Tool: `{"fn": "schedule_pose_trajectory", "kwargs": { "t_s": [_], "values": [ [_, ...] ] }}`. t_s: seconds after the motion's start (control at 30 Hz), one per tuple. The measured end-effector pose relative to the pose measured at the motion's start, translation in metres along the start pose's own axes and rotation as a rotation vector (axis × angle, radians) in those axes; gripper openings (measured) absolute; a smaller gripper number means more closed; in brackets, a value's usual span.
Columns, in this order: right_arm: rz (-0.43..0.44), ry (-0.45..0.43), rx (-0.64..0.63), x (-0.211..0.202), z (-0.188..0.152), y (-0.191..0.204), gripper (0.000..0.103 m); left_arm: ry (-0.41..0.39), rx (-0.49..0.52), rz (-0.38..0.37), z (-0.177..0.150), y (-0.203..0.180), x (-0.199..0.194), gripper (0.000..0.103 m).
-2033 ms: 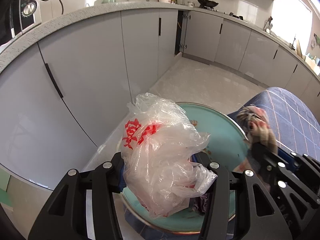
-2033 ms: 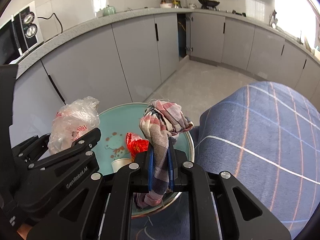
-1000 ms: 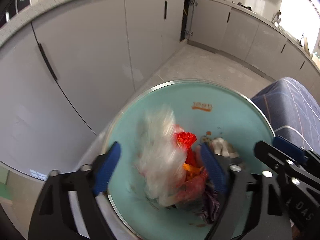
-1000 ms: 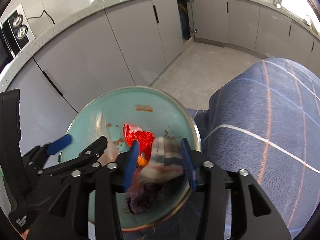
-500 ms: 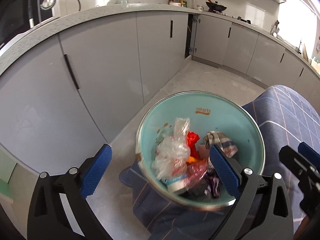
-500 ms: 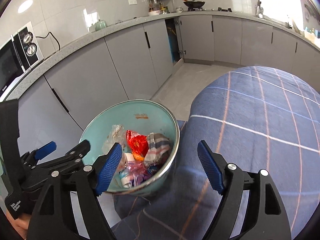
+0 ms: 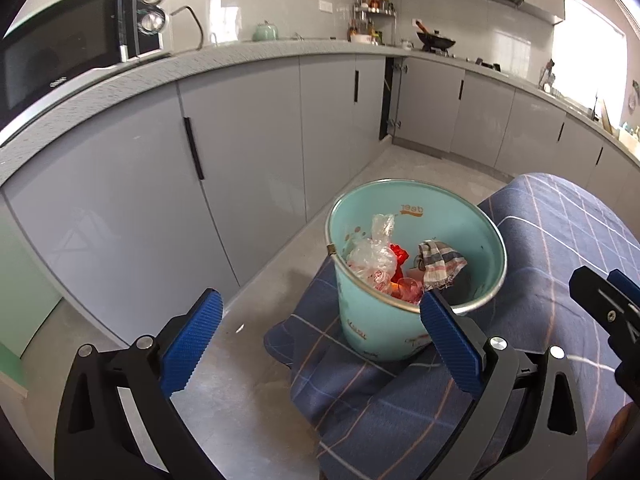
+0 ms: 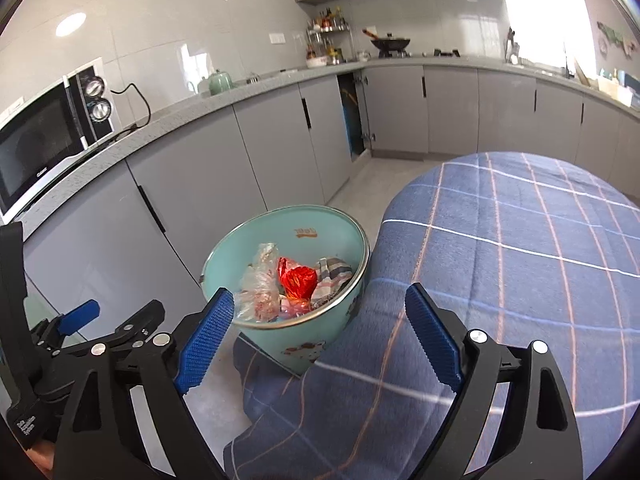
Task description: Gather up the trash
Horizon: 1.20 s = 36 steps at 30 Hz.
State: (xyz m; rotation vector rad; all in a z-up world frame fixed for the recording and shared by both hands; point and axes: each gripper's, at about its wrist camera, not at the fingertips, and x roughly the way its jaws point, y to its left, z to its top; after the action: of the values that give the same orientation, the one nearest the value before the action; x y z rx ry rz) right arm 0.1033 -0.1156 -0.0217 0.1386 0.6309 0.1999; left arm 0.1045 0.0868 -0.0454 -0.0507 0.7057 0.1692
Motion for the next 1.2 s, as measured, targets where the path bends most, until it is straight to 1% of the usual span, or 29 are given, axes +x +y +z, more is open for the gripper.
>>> {"fn": "schedule_pose_trajectory", "kwargs": {
  "t_s": [0.17, 0.4, 0.47, 0.7, 0.9, 1.07, 1.2],
  "values": [
    [-0.005, -0.046, -0.022, -0.027, -0.01, 0.01, 0.087, -0.064, 0.01, 0.009, -0.009, 0.003, -0.031, 0.097],
    [-0.017, -0.134, -0.024, -0.068, -0.016, 0.018, 0.088, -0.155, 0.018, 0.006, -0.016, 0.009, -0.07, 0.097],
    [-0.024, -0.162, -0.02, -0.078, -0.016, 0.02, 0.088, -0.183, 0.031, 0.008, -0.017, 0.009, -0.079, 0.097],
    [-0.047, -0.273, 0.001, -0.109, -0.014, 0.024, 0.089, -0.254, 0.023, -0.006, -0.013, 0.015, -0.103, 0.097],
    [-0.059, -0.309, 0.019, -0.12, -0.015, 0.022, 0.09, -0.288, 0.03, -0.045, -0.013, 0.011, -0.116, 0.097],
    [-0.061, -0.321, 0.026, -0.124, -0.015, 0.022, 0.09, -0.321, 0.053, -0.034, -0.015, 0.008, -0.123, 0.097],
    [-0.064, -0.33, 0.023, -0.127, -0.016, 0.023, 0.09, -0.328, 0.047, -0.032, -0.015, 0.008, -0.124, 0.097]
  ]
}}
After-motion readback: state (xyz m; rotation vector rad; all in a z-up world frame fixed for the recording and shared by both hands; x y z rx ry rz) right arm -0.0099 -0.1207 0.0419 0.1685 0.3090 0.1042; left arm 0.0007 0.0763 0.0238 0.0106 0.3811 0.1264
